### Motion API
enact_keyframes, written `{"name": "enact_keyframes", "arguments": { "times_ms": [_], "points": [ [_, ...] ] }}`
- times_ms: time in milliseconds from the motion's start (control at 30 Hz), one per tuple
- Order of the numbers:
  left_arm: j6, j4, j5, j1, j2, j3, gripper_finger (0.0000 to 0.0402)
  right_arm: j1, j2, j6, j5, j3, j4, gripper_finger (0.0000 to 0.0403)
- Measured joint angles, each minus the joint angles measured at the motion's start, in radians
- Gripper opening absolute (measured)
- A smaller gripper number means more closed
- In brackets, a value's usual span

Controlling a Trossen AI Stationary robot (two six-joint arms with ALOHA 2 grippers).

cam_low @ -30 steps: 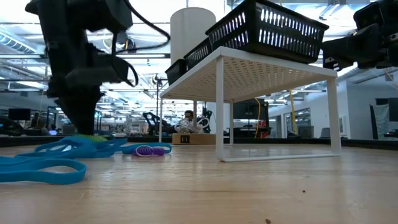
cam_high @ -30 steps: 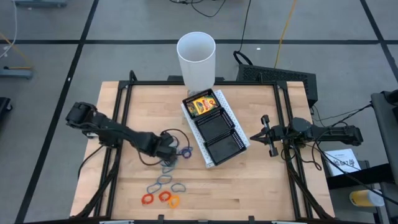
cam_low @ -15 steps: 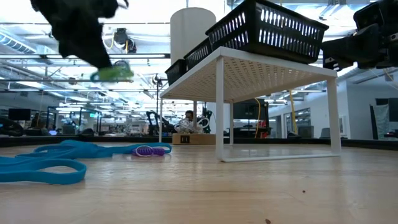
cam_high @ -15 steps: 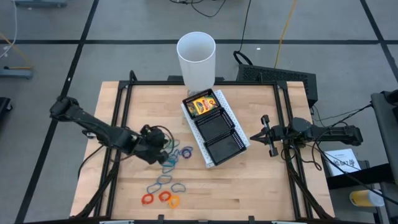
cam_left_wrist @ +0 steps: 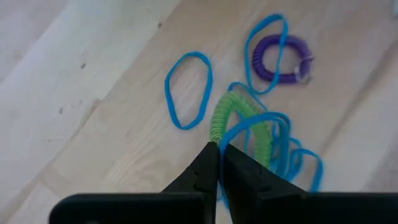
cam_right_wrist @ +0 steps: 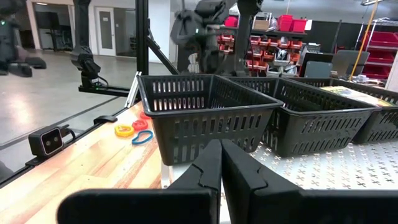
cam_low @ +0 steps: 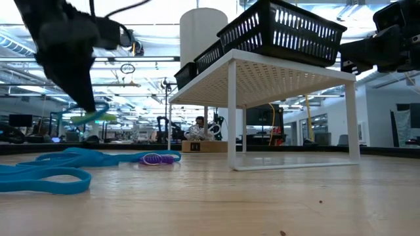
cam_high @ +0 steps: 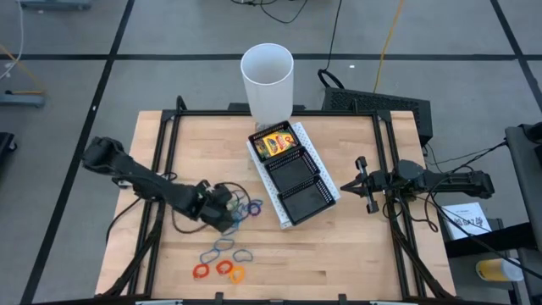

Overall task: Pick & Place Office Desk Supplies
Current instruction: Put the blue rubber band into the middle black bin on the shelf

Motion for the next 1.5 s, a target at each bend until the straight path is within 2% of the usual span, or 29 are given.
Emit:
{"name": "enact_keyframes", "arguments": {
  "times_ms": [167, 267, 467, 600, 800, 1000, 1100, 1267, 1500],
  "points": [
    [-0.004, 0.003, 0.0, 0.008, 0.115, 0.0, 0.0012, 0.0, 0.0, 0.0, 0.0, 0.0, 0.0, 0.0],
    [-0.016, 0.002, 0.036, 0.023, 0.151, 0.0, 0.0019, 0.0, 0.0, 0.0, 0.0, 0.0, 0.0, 0.0],
    [-0.019, 0.0, 0.089, 0.043, 0.174, 0.0, 0.0089, 0.0, 0.0, 0.0, 0.0, 0.0, 0.0, 0.0],
    [0.029, 0.005, 0.082, 0.05, 0.174, 0.0, 0.0135, 0.0, 0.0, 0.0, 0.0, 0.0, 0.0, 0.0],
    [0.099, 0.006, 0.07, 0.062, 0.174, 0.0, 0.0162, 0.0, 0.0, 0.0, 0.0, 0.0, 0.0, 0.0],
    [0.12, 0.01, 0.074, 0.106, 0.174, 0.0, 0.015, 0.0, 0.0, 0.0, 0.0, 0.0, 0.0, 0.0],
    [0.148, 0.037, 0.083, 0.124, 0.174, 0.0, 0.0133, 0.0, 0.0, 0.0, 0.0, 0.0, 0.0, 0.0],
    [0.171, 0.047, 0.173, 0.146, 0.174, 0.0, 0.0099, 0.0, 0.0, 0.0, 0.0, 0.0, 0.0, 0.0],
    [0.157, 0.046, 0.166, 0.17, 0.174, 0.0, 0.006, 0.0, 0.0, 0.0, 0.0, 0.0, 0.0, 0.0]
  ]
}}
